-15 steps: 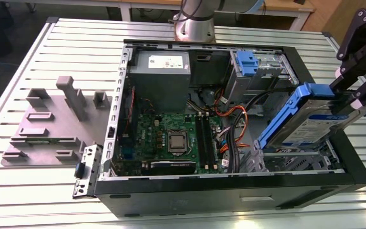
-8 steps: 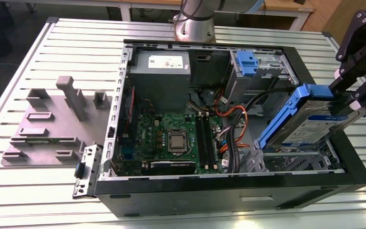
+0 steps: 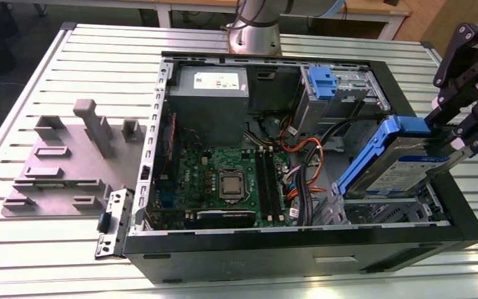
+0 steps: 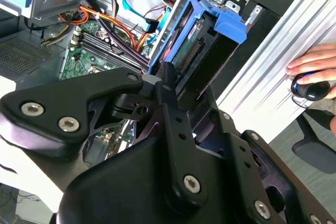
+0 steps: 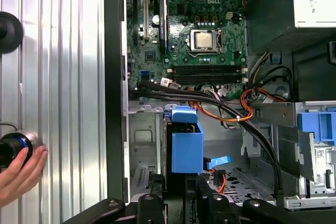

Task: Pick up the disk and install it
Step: 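Insert the disk into the insertion slot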

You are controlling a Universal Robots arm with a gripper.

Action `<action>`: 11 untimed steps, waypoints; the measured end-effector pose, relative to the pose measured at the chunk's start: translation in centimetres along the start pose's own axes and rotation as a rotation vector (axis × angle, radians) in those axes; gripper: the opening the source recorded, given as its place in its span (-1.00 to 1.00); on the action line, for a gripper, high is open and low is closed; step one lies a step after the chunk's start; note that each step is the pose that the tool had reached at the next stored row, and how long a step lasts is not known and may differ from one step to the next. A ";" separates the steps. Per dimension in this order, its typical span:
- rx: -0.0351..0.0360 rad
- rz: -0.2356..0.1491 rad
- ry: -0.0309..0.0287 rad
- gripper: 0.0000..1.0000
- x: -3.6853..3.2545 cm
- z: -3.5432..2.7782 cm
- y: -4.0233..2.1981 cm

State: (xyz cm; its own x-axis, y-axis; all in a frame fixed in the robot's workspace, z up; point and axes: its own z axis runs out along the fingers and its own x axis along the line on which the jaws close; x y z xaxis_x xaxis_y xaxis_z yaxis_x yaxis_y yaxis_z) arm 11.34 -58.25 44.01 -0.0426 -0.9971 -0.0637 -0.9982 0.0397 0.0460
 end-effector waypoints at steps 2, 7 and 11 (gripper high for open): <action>0.0000 0.000 0.0000 -0.31 0.02 0.34 -0.02; 0.0000 0.000 0.0000 -0.31 0.08 1.25 -0.06; 0.0000 0.000 -0.0002 -0.31 0.12 1.97 -0.09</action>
State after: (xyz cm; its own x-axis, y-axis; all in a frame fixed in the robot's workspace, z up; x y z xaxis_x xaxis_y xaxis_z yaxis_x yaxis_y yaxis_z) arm 11.34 -58.25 42.03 -0.0426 -0.9971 -0.0638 -0.9982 0.0397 0.0459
